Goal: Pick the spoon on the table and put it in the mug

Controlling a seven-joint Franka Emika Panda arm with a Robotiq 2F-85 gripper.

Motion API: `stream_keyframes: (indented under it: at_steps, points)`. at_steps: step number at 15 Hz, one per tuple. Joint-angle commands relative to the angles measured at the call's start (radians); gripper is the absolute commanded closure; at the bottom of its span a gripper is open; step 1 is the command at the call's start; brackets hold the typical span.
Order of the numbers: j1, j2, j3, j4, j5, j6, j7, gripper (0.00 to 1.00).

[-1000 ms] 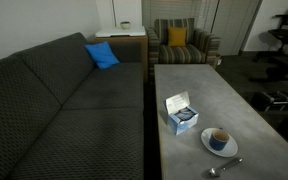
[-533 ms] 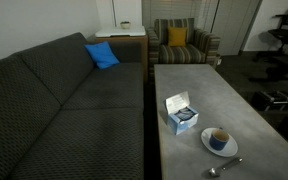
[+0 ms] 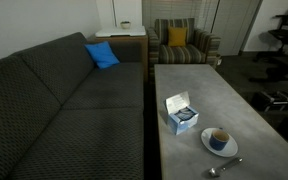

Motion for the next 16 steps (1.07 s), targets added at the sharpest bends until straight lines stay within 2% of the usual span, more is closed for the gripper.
stream_keyframes:
  at_steps: [1,4,6,8,9,13,16]
  points:
    - [-0.025,-0.010,0.063,-0.011,-0.131,0.033,0.076,0.00]
    - [-0.022,0.043,0.090,0.011,-0.279,0.085,0.106,0.00]
    - [-0.017,0.074,0.104,0.014,-0.331,0.120,0.113,0.00]
    - [-0.019,0.136,0.104,0.041,-0.321,0.139,0.098,0.00]
    - [-0.018,0.059,0.110,0.003,-0.309,0.113,0.103,0.00]
    - [-0.021,0.121,0.114,0.028,-0.310,0.125,0.103,0.00]
    - [0.002,0.146,0.156,0.071,-0.495,0.073,0.160,0.00]
